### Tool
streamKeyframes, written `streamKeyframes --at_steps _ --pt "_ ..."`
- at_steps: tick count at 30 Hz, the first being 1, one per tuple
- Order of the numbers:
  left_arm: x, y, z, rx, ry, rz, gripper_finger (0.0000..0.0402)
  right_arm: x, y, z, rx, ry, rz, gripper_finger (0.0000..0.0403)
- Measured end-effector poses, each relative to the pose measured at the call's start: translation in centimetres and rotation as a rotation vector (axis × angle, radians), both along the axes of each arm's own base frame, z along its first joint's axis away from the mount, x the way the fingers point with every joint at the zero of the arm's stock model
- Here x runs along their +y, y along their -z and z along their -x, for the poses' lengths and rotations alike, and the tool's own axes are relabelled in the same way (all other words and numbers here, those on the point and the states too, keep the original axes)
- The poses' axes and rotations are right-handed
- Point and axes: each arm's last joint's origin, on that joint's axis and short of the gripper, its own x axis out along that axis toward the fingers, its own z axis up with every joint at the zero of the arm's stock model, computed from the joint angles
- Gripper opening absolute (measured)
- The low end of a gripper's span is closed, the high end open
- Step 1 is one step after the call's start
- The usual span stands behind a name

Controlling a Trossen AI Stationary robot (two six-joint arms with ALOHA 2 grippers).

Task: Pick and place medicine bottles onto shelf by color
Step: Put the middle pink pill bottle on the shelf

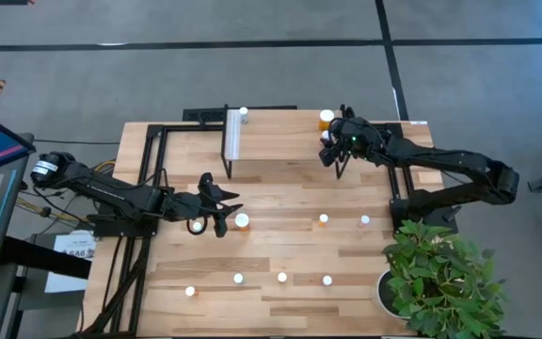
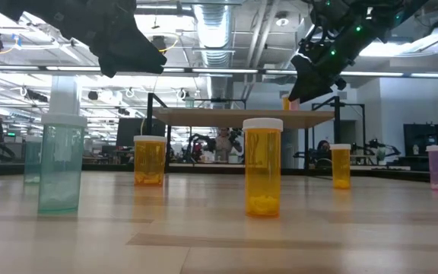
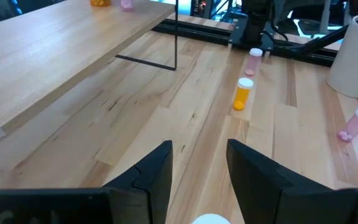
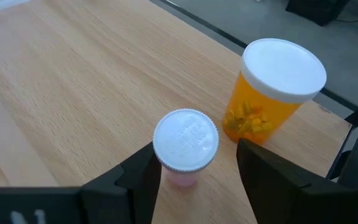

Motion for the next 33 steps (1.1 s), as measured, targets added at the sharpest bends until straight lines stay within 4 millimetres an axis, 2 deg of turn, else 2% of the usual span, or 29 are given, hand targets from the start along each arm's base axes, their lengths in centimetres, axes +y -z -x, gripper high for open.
streamKeyframes --at_steps 15,33 --pt "-0.01 0.0 0.0 -0.002 0.001 0.008 0.0139 0.0 0.02 0.01 0.002 0.0 -0.001 0.0227" --pt "-0.01 0.0 0.0 -0.002 0.001 0.008 0.0139 0.01 0.03 0.01 -0.015 0.014 -0.016 0.0255"
